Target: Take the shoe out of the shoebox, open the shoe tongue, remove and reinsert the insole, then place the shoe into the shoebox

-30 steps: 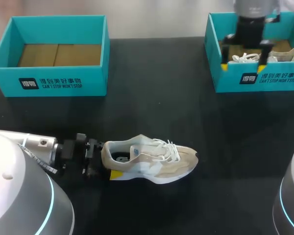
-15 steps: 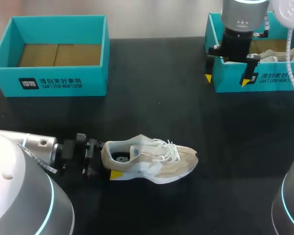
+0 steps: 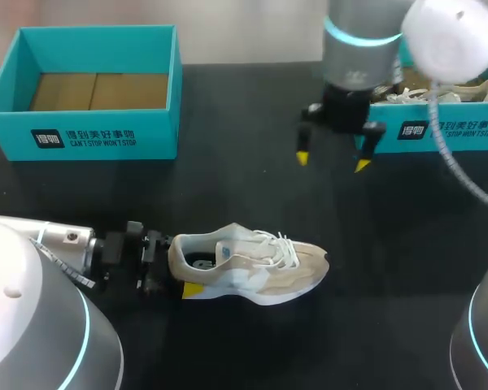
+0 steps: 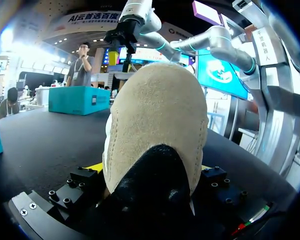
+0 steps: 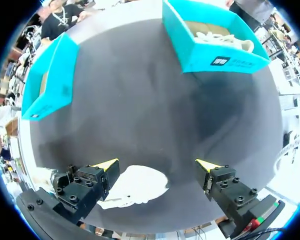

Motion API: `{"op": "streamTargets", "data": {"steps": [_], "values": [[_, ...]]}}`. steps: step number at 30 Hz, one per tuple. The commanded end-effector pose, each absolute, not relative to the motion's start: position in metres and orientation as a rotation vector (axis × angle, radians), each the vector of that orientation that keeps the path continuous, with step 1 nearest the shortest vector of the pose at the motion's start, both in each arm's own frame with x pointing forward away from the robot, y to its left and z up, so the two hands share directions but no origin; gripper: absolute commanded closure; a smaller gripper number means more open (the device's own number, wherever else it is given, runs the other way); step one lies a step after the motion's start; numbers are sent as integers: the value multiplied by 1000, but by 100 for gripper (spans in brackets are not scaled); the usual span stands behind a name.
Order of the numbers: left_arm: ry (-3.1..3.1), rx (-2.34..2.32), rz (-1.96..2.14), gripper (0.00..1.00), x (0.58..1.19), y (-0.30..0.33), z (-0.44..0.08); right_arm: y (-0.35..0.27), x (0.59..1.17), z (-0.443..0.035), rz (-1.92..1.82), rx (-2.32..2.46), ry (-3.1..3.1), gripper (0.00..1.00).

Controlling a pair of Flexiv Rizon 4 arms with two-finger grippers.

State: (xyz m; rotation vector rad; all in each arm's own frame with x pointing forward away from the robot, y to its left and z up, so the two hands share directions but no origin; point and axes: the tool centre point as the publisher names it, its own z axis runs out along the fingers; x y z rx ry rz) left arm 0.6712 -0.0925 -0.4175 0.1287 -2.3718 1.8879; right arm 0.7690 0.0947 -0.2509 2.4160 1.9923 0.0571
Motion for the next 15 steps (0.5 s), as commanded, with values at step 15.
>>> {"op": "streamTargets", "data": {"steps": [15], "values": [[-2371,129,1890,100,671,-93,-420,165,743,-262,86,2428,1950,0]]}}
